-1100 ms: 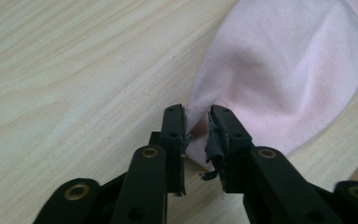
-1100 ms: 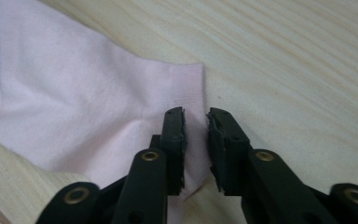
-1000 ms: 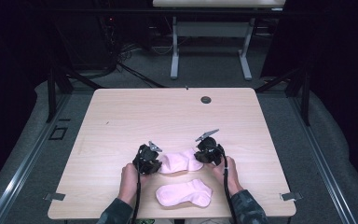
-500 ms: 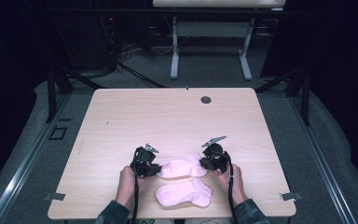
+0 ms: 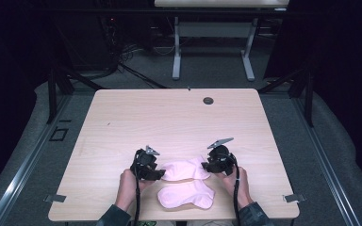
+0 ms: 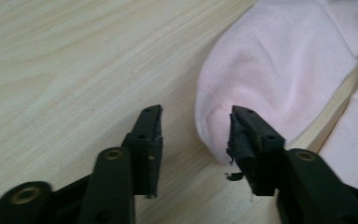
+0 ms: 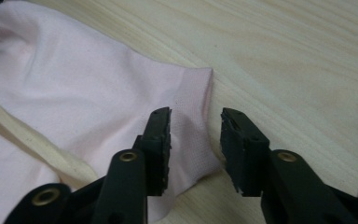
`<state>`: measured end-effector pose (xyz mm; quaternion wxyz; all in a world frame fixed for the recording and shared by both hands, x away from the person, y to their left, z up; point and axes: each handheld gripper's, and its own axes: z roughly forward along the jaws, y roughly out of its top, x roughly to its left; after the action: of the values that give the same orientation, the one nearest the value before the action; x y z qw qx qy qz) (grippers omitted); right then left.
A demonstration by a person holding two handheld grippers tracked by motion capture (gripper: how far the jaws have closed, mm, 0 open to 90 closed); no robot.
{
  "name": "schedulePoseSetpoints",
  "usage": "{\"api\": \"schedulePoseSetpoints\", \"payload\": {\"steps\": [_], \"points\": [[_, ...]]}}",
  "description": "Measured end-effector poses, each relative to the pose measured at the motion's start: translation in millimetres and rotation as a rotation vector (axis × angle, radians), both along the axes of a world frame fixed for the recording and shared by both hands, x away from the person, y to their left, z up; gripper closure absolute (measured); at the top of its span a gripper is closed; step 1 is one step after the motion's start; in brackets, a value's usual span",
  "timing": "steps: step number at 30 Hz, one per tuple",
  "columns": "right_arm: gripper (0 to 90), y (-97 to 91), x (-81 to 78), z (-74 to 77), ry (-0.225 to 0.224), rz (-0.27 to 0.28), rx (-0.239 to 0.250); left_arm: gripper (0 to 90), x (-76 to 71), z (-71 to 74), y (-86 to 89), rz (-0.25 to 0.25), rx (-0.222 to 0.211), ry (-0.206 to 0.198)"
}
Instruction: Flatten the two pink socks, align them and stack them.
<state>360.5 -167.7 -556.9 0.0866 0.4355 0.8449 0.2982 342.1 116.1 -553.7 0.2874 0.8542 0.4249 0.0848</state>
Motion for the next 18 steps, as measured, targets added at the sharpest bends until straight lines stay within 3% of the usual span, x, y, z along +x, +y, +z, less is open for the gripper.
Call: {"api": "schedulePoseSetpoints", "payload": {"steps": [5,8,9,12,13,17,18], "points": [[53.9,-1.5,-1.4,3.9,-0.006,0.013,-0.025,42.7,0.0,0.9,1.6,0.0,-0.011,0.0],[53.5,0.2,-2.0,3.1,-0.008,0.004,-0.008,42.9,0.1,0.7,1.3,-0.001,-0.01,-0.005],[53.5,0.5,-1.3,3.1,-0.002,0.009,-0.029,43.0,0.1,0.2,0.7,0.0,-0.006,-0.006],[54.8,4.3,-1.0,-0.3,-0.005,0.0,-0.013,46.1,-0.2,-2.5,-3.8,-0.004,0.015,-0.005],[55.9,4.3,-0.2,0.5,0.003,0.011,-0.04,47.6,-0.2,-2.5,-3.8,-0.004,0.015,-0.005],[61.6,6.4,0.8,-0.7,0.012,0.023,-0.059,58.1,-0.8,-4.7,-8.8,-0.016,0.043,-0.004],[66.7,8.4,1.4,-2.1,0.028,0.027,-0.072,61.7,-1.1,-6.7,-11.5,-0.023,0.068,-0.009]]}}
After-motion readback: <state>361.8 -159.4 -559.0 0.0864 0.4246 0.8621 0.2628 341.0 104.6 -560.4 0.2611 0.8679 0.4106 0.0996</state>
